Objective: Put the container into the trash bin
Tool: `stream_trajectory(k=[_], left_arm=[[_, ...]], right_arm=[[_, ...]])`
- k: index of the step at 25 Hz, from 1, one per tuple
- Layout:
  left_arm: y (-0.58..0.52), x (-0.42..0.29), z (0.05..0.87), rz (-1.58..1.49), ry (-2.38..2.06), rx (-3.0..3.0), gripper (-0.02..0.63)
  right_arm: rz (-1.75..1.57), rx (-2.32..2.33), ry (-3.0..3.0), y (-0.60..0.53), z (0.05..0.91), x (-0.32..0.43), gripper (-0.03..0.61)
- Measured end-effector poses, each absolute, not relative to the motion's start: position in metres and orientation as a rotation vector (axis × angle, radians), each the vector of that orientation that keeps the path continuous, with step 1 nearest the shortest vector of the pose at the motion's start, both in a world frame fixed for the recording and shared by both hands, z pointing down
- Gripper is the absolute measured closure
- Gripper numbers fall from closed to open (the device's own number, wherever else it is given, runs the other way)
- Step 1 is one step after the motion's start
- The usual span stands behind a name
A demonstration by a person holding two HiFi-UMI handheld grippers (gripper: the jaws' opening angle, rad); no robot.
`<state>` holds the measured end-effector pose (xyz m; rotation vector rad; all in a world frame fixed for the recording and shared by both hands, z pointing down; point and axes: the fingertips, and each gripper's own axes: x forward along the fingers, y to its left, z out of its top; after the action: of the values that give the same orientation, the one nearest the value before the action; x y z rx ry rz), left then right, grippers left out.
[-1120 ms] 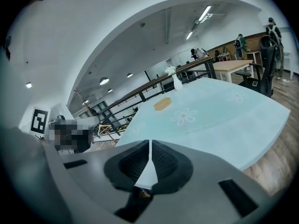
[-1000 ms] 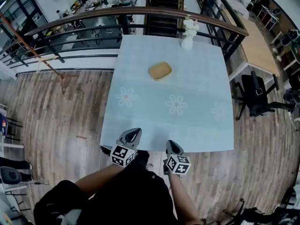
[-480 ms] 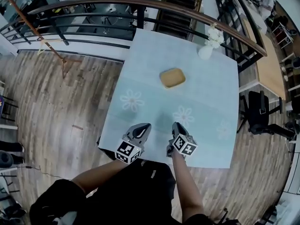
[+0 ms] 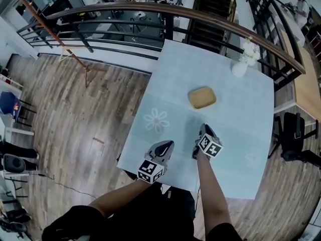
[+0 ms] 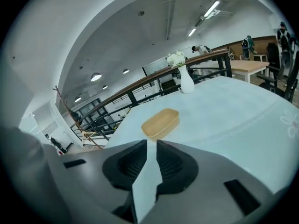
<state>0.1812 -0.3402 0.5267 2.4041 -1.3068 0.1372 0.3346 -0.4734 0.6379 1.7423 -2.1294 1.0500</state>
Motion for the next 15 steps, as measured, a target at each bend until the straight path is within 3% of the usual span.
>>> stream_trajectory(k=[15], left_arm=[[-0.359, 0.176, 0.550, 0.199, -1.438, 2.256, 0.600]], right_arm=[[1.307, 1.876, -1.967, -0.575, 0.704, 0.346, 0.495]])
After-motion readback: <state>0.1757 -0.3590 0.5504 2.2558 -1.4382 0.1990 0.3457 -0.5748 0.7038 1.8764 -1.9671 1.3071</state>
